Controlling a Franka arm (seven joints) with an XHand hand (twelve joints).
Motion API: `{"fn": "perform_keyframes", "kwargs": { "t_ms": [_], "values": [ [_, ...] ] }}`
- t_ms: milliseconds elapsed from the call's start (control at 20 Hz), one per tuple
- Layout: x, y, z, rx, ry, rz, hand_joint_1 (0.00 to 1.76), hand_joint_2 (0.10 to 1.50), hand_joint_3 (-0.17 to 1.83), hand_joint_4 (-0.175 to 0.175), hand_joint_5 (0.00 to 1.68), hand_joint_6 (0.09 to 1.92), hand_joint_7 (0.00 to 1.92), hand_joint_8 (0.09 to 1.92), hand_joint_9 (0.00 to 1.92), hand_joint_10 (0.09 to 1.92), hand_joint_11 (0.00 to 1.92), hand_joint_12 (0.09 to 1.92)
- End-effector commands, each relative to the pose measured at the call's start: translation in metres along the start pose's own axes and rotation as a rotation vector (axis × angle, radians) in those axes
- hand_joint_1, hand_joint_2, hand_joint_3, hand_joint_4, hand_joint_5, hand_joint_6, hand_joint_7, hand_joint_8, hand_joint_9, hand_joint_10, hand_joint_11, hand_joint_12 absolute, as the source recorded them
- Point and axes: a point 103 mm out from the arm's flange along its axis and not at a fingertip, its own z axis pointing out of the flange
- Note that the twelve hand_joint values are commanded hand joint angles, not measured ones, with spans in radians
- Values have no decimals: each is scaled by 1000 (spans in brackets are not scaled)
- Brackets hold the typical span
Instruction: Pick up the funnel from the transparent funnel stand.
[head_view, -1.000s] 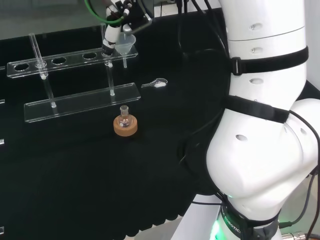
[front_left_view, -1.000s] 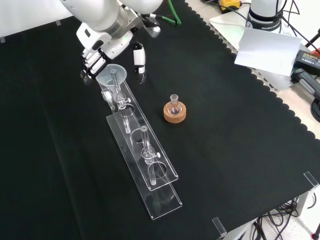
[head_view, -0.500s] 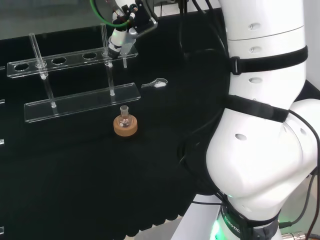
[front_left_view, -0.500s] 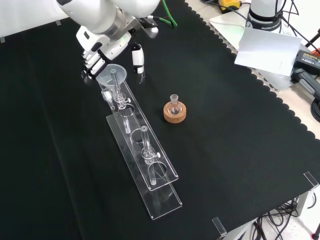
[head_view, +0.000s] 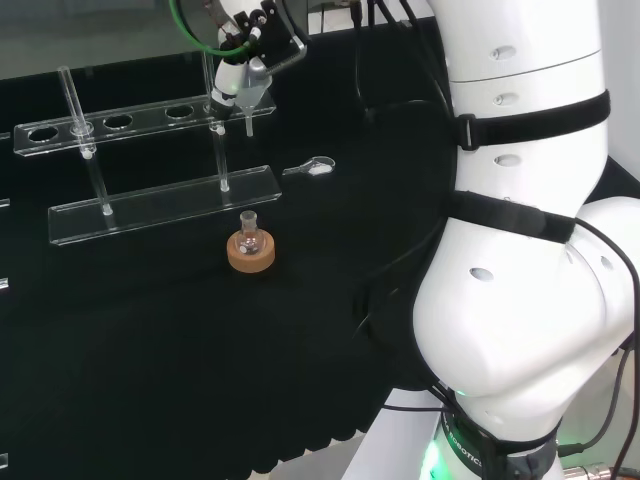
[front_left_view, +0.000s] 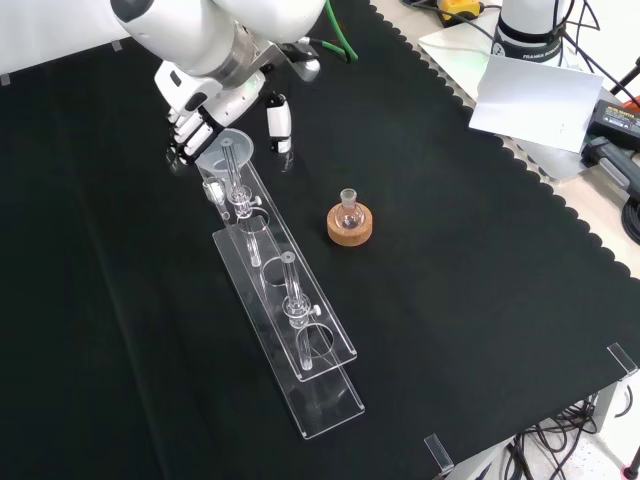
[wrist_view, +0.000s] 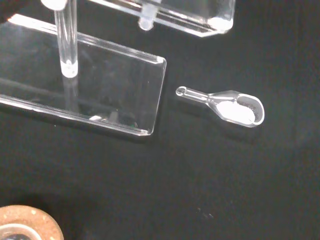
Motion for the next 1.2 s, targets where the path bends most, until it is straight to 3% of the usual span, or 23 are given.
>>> {"fn": "perform_keyframes", "kwargs": {
  "t_ms": [50,350,400,550,700,800,900,1050,1200],
  "values": [
    [3,2,-3,-9,2,5,582,688,303,-41,153,87,0,559,292,698,176,1401],
    [-19,4,6,0,12,14,574,711,316,-40,231,87,40,598,350,690,192,1394],
    [-7,3,2,9,-14,43,575,717,319,-40,248,87,56,610,372,689,198,1393],
    [-3,3,0,-8,6,26,577,725,323,-41,270,87,71,623,393,683,205,1391],
    [-20,4,6,-9,32,5,576,727,324,-41,274,87,62,623,371,670,207,1389],
    [-7,5,0,-11,12,13,575,727,324,-41,274,87,58,624,365,668,207,1388],
    [-9,4,0,-27,16,20,574,729,324,-42,290,87,84,636,396,679,208,1388],
    [-27,3,6,-48,-1,46,593,739,333,-45,457,87,348,705,608,651,265,1360],
    [-40,0,9,-105,-34,87,678,764,355,-43,650,350,686,762,922,605,424,1295]
  ]
}}
